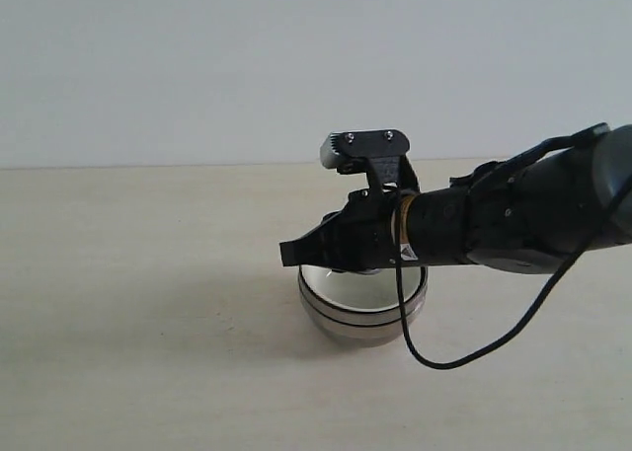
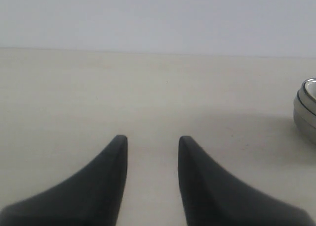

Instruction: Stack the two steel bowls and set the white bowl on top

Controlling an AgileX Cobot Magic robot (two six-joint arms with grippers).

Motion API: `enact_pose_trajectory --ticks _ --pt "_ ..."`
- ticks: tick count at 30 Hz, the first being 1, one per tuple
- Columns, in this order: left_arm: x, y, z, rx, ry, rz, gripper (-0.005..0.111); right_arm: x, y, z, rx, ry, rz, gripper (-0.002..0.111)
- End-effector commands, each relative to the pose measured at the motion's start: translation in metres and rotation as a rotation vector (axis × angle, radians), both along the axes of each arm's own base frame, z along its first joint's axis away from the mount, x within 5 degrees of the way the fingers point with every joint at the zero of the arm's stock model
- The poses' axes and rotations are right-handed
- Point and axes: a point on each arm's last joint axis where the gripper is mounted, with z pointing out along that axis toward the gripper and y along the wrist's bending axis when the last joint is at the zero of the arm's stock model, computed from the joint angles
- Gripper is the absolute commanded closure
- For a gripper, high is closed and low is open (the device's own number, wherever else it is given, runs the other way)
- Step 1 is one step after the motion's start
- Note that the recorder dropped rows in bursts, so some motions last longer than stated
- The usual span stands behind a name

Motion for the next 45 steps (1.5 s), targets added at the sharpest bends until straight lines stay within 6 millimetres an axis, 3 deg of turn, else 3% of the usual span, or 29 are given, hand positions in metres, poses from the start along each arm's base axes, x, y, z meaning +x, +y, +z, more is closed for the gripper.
enact_pose_trajectory --ticks 1,11,21,28,33,38,45 --pt "0.0 0.0 -0.001 0.005 0.001 0.001 0.074 0.002 0.006 -0.006 0.04 0.005 0.036 0.108" --pt "0.0 0.0 -0.001 0.005 0.001 0.001 0.074 0.003 0.005 -0.022 0.007 0.044 0.024 0.108" --pt "0.0 0.0 -0.001 0.005 0.001 0.001 0.074 0.002 0.007 -0.014 0.041 0.024 0.042 0.108" --pt "0.0 0.0 -0.001 0.005 0.001 0.001 0.074 -0.006 -0.001 0.036 0.049 -0.101 0.043 0.108" --pt "0.0 0.0 -0.001 0.005 0.001 0.001 0.074 -0.026 -0.027 0.091 0.006 -0.219 -0.047 0.108" --pt "0.0 0.0 -0.001 0.005 0.001 0.001 0.074 -0.059 -0.062 0.133 -0.034 -0.328 -0.147 0.108" --pt "0.0 0.0 -0.001 0.005 0.001 0.001 0.074 -0.129 -0.113 0.179 0.043 -0.51 -0.216 0.108"
